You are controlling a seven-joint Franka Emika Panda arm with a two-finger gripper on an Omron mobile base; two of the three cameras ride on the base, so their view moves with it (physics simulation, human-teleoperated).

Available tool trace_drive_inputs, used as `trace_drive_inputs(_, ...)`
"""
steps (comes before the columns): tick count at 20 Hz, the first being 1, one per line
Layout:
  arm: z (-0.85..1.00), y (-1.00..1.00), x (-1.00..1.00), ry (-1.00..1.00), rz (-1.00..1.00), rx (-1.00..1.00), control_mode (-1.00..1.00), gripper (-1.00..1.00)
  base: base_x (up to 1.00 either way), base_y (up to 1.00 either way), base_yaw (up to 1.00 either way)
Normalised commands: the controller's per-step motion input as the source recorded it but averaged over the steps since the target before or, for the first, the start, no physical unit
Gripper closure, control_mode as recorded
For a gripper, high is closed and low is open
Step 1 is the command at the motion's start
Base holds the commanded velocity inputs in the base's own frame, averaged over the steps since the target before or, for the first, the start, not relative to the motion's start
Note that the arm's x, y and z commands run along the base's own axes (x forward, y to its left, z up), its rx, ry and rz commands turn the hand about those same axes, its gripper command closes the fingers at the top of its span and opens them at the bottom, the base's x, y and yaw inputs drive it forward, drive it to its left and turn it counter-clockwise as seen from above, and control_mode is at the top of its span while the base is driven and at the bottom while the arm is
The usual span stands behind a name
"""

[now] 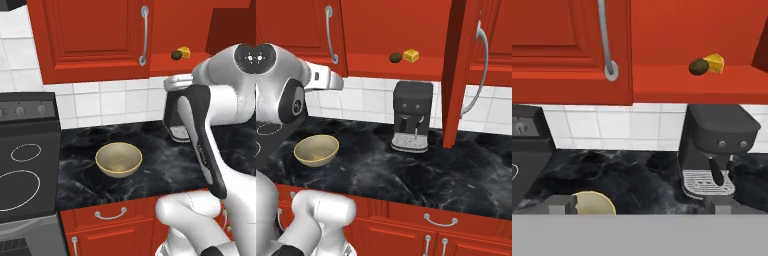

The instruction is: Open the cabinet. Pick the apple and kiwi from the cabinet and place them into the bowl. Then close the cabinet.

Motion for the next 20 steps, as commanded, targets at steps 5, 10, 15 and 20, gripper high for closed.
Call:
trace_drive_inputs(5,0.42,0.75,0.56,-0.23,-0.17,0.0,-1.0,-1.0,0.0,0.0,0.0)
trace_drive_inputs(10,0.36,0.7,0.86,-0.09,-0.19,0.0,-1.0,-1.0,0.0,0.0,0.0)
trace_drive_inputs(15,0.3,0.46,1.0,0.0,-0.11,0.0,-1.0,-1.0,0.0,0.0,0.0)
trace_drive_inputs(20,0.41,0.04,0.98,0.1,-0.04,0.05,-1.0,-1.0,0.0,0.0,0.0)
